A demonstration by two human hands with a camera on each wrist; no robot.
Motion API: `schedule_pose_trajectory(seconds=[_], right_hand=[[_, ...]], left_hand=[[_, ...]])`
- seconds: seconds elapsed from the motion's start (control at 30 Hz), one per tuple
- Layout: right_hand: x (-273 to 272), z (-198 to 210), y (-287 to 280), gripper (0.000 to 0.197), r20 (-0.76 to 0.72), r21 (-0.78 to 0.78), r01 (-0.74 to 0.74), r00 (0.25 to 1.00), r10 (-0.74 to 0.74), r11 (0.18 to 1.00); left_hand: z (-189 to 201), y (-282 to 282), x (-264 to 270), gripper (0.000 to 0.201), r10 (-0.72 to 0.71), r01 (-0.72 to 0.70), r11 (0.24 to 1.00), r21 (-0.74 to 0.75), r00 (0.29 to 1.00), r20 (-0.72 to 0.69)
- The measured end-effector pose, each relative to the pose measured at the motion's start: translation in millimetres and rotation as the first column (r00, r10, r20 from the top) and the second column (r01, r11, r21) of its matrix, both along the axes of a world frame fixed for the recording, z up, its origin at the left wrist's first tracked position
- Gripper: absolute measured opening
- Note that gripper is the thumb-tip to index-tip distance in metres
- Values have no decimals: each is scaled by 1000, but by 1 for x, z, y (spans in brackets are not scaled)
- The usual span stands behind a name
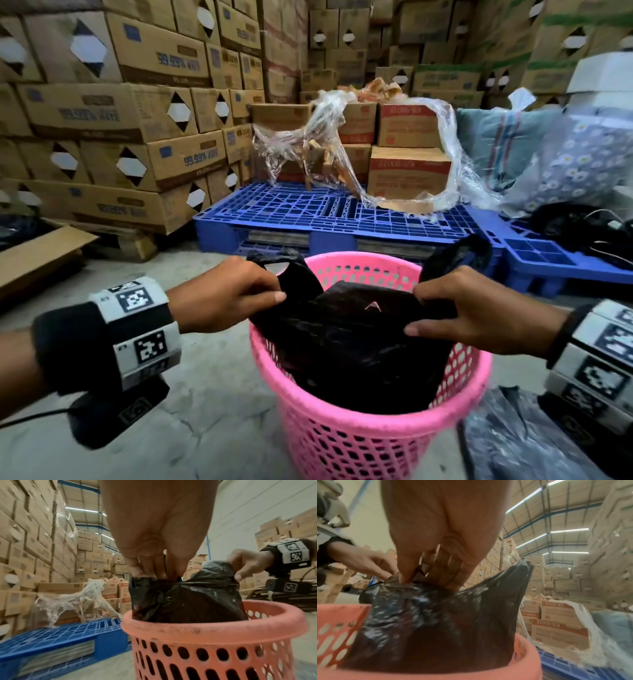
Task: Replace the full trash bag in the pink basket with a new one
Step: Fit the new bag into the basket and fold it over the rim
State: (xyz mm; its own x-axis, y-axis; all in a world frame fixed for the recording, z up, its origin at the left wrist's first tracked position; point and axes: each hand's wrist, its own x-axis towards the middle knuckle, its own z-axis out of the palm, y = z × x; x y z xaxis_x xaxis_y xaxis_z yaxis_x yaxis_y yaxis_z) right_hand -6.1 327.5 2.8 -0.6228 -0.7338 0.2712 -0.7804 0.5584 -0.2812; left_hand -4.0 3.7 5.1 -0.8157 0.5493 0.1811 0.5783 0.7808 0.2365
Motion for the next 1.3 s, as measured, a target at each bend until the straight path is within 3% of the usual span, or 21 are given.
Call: schedule_pose_trajectory(seconds=[0.1, 0.2, 0.3, 0.4, 0.53, 0.67, 0.8, 1.07, 1.13, 1.2, 1.3], right_hand=[[10, 0, 1, 33, 47, 84, 31, 998, -35, 996], [20, -1, 4, 16, -27, 79, 72, 997, -70, 994], [25, 3, 5, 48, -145, 41, 79, 987, -72, 996], [31, 10, 6, 50, -223, 61, 20, 975, -6, 998], [56, 7, 10, 34, -118, 7, -52, 992, 53, 999], [62, -8, 13, 26, -70, 37, 6, 998, -3, 999], [54, -17, -9, 58, -150, 225, 77, 988, -44, 971], [31, -18, -42, 20, -273, 324, 72, 962, 20, 943], [30, -16, -43, 12, -167, 270, 16, 986, 30, 963], [33, -9, -38, 9, 32, 174, 6, 999, -11, 985], [47, -1, -25, 18, 192, 65, -47, 981, 34, 997]], left_hand=[[-2, 3, 6, 19, 62, -68, 991, -119, 997, -54], [-7, 4, 8, 49, 132, -134, 966, -219, 991, -26], [-7, 4, 5, 75, 142, -119, 972, -203, 985, 101], [-4, 7, 9, 96, 142, -93, 959, -269, 975, 169], [-7, 6, 27, 103, 149, -73, 945, -319, 965, 218], [-15, 10, 42, 114, 203, -134, 928, -346, 964, 171], [-10, 17, 40, 119, 240, -180, 918, -353, 961, 135], [4, 16, 31, 135, 292, -229, 926, -301, 939, 184], [5, 15, 30, 135, 310, -245, 924, -295, 930, 199], [3, 10, 29, 134, 330, -262, 922, -284, 917, 225], [-3, 2, 32, 129, 335, -279, 933, -226, 905, 264]])
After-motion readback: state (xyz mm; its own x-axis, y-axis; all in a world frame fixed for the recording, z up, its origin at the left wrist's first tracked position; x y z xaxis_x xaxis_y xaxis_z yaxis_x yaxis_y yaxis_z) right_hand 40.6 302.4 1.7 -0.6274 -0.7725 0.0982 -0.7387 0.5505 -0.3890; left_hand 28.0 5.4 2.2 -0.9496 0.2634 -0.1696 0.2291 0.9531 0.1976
